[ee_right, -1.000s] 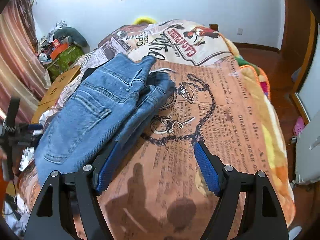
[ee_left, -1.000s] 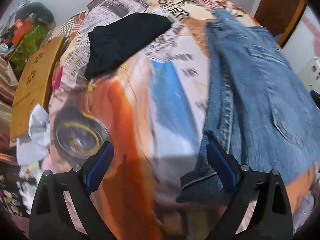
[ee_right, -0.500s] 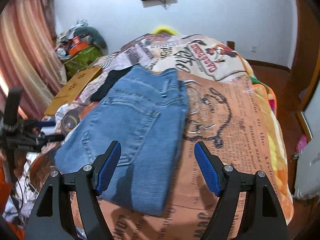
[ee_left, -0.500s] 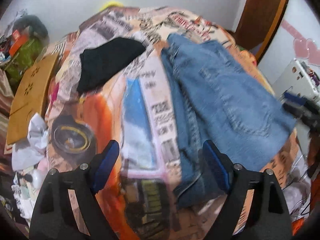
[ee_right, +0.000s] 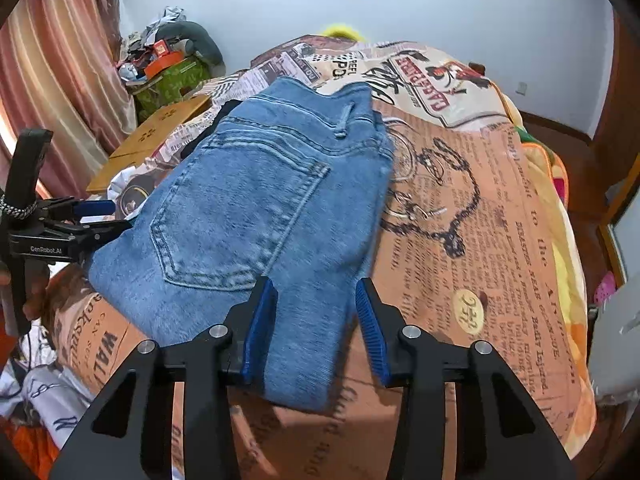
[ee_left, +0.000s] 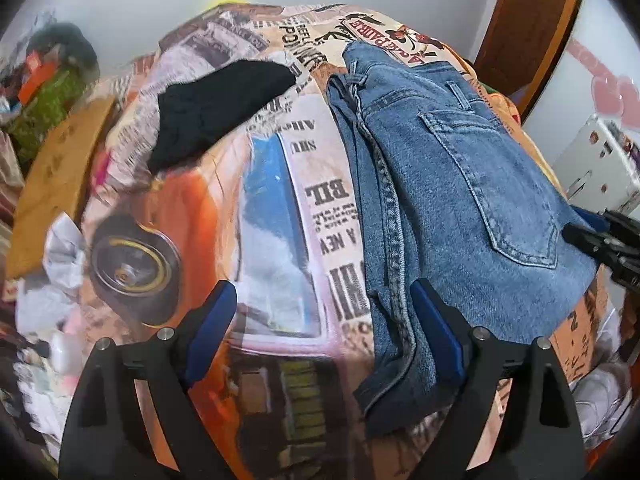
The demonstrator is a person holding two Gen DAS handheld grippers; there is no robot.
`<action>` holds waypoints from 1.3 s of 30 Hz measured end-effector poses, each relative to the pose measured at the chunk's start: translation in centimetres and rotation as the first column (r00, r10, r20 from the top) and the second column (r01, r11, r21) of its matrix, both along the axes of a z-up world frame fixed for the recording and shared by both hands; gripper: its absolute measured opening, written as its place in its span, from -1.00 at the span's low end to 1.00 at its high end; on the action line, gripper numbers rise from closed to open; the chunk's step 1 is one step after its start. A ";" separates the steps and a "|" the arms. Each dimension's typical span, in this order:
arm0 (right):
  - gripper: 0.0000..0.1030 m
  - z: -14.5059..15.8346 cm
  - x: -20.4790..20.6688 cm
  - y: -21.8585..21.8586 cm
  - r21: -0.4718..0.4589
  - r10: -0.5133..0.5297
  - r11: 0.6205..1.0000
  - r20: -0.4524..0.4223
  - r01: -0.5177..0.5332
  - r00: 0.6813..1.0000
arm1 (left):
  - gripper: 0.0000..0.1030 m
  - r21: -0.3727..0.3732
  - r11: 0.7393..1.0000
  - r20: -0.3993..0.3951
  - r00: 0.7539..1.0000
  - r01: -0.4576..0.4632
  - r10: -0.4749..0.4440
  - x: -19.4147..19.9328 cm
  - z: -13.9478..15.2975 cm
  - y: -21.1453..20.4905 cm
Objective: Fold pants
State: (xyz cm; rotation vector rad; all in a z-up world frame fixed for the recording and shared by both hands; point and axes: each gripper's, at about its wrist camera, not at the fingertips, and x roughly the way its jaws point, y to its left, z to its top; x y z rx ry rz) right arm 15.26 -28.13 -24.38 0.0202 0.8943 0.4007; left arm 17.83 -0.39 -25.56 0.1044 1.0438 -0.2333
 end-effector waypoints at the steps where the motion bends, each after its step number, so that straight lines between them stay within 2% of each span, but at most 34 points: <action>1: -0.24 0.1 0.0 -0.2 0.008 0.000 1.000 -0.007 0.000 1.000 | 0.73 0.019 1.000 0.009 1.000 0.006 -0.006 -0.1 0.4 -0.2; 5: -0.24 1.1 0.3 -0.6 0.017 -0.003 1.000 -0.006 0.003 1.000 | 0.63 0.045 0.999 0.014 1.000 0.008 -0.009 0.7 1.7 -0.4; 7: -0.24 2.0 1.1 -0.9 0.022 -0.011 1.000 0.021 0.011 1.000 | 0.60 0.066 0.998 0.054 0.999 -0.011 0.008 1.8 3.0 -0.3; 12: -0.24 3.7 4.3 -1.0 0.025 -0.018 1.000 0.073 0.017 0.997 | 0.60 -0.003 1.000 0.098 0.995 0.009 -0.008 5.6 5.5 -0.7; 16: -0.24 4.2 7.8 -0.4 0.009 0.001 1.000 0.111 -0.002 0.994 | 0.60 -0.019 0.998 0.119 0.991 0.055 -0.052 9.9 6.0 -2.5; 21: -0.24 2.9 13.0 0.3 0.000 0.021 1.000 0.094 -0.021 0.995 | 0.60 -0.003 0.995 0.104 0.989 0.104 -0.104 14.2 4.5 -5.2; 25: -0.27 1.4 16.4 0.7 0.029 0.031 0.999 0.050 -0.033 0.998 | 0.60 -0.015 0.992 0.039 0.992 0.124 -0.124 16.8 1.7 -6.3; 26: -0.34 1.0 17.1 0.8 0.038 0.031 0.999 0.042 -0.033 0.999 | 0.60 -0.014 0.992 0.027 0.992 0.125 -0.125 17.2 1.0 -6.5; 28: -0.68 0.5 17.8 0.9 0.057 0.043 0.997 0.030 -0.044 0.999 | 0.60 -0.021 0.992 0.018 0.992 0.124 -0.124 17.4 0.1 -6.5; 30: -0.83 0.0 18.3 1.1 0.068 0.055 0.996 0.021 -0.057 0.998 | 0.62 -0.027 0.992 0.018 0.993 0.120 -0.119 17.5 -0.3 -6.3; 34: -0.91 0.7 17.4 1.9 0.009 0.080 0.997 0.104 -0.082 0.991 | 0.64 -0.048 0.993 0.014 0.994 0.109 -0.108 17.6 -0.7 -5.9; 37: -0.92 1.9 17.1 2.4 -0.053 0.094 0.995 0.172 -0.086 0.981 | 0.65 -0.031 0.995 0.022 0.995 0.099 -0.099 17.6 -0.8 -5.8; 39: -0.92 2.1 17.6 2.3 -0.061 0.094 0.995 0.179 -0.084 0.979 | 0.65 -0.016 0.995 0.032 0.995 0.096 -0.096 17.6 -0.9 -5.9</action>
